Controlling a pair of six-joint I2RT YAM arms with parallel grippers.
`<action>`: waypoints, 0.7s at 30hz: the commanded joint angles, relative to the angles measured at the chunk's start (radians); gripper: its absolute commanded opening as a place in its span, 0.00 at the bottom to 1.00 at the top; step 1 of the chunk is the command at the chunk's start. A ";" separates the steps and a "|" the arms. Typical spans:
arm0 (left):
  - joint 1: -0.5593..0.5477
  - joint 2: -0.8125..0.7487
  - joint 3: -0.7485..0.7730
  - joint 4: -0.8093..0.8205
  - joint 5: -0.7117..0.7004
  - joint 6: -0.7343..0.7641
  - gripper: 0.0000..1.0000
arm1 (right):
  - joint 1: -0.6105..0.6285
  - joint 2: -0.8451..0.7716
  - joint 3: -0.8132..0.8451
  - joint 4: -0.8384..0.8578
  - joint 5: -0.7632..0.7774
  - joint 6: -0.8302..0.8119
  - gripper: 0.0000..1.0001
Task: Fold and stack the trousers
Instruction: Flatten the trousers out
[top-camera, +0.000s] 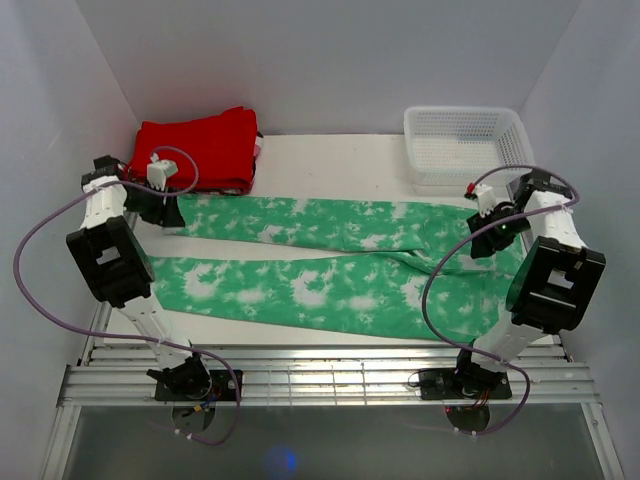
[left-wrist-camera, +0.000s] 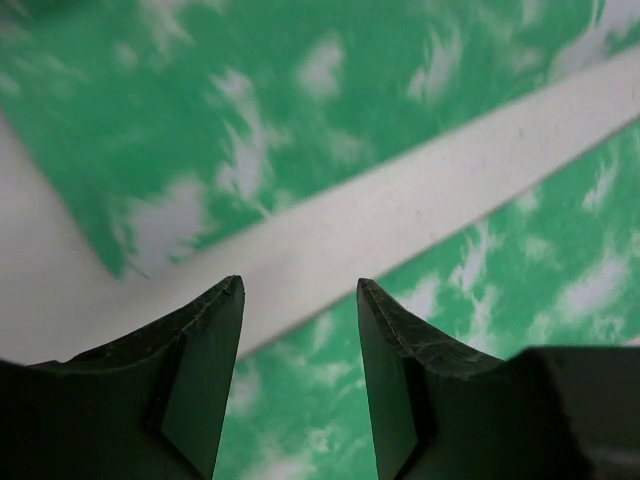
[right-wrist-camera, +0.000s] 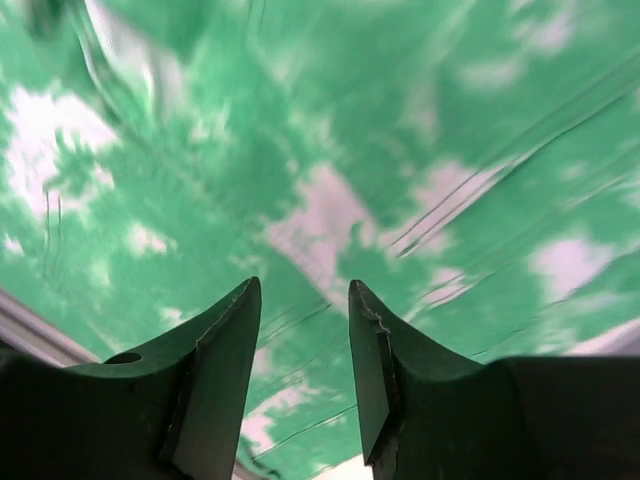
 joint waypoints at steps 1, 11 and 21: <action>-0.024 0.005 0.176 0.090 0.153 -0.141 0.60 | 0.016 0.006 0.131 -0.012 -0.158 0.073 0.46; -0.186 0.246 0.229 0.372 -0.049 -0.347 0.60 | 0.137 0.224 0.159 0.290 0.028 0.285 0.36; -0.107 0.216 -0.001 0.286 -0.178 -0.213 0.52 | 0.181 0.226 -0.065 0.370 0.135 0.138 0.34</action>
